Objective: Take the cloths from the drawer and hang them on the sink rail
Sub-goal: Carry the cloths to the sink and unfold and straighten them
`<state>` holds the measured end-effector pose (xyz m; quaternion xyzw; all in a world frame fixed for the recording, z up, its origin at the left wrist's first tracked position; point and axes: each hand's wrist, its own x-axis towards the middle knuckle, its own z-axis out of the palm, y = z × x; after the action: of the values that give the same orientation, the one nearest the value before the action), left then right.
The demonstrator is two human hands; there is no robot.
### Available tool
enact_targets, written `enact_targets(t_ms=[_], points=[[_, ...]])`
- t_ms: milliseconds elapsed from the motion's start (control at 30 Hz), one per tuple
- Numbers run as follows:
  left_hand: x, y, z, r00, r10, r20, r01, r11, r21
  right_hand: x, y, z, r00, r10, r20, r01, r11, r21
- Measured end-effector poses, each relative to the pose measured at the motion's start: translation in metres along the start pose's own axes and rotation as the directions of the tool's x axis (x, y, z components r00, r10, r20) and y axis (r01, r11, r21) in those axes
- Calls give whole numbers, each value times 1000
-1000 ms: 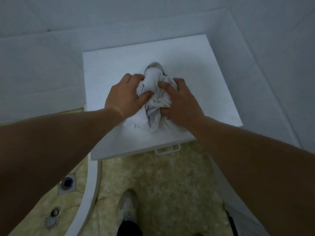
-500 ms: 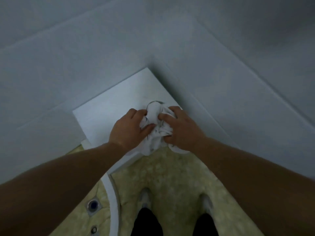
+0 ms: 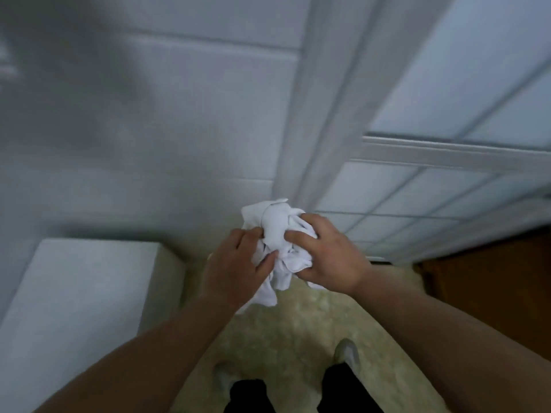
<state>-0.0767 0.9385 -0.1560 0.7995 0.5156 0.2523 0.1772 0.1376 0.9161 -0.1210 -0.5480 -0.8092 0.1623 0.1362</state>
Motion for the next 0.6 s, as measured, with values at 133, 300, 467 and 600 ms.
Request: enact_targets(t_ms=[133,300,467,600], points=[[63,112,39,965,259,45,-260,965,12,-83,64,-71,963,209,-172,-210,978,10],[104,279,115,876,462,137,-459,887,-50,-205,159,-148,868,380,-320,-401,916,2],[124,442,201,763,620,183,-613,784,-99,-336,246,-217,747,547,-376,-579,815,35],[118,545,251,717,665,210,-636,747,-195,-419,293,-261,653,618,-437,-669,742,49]])
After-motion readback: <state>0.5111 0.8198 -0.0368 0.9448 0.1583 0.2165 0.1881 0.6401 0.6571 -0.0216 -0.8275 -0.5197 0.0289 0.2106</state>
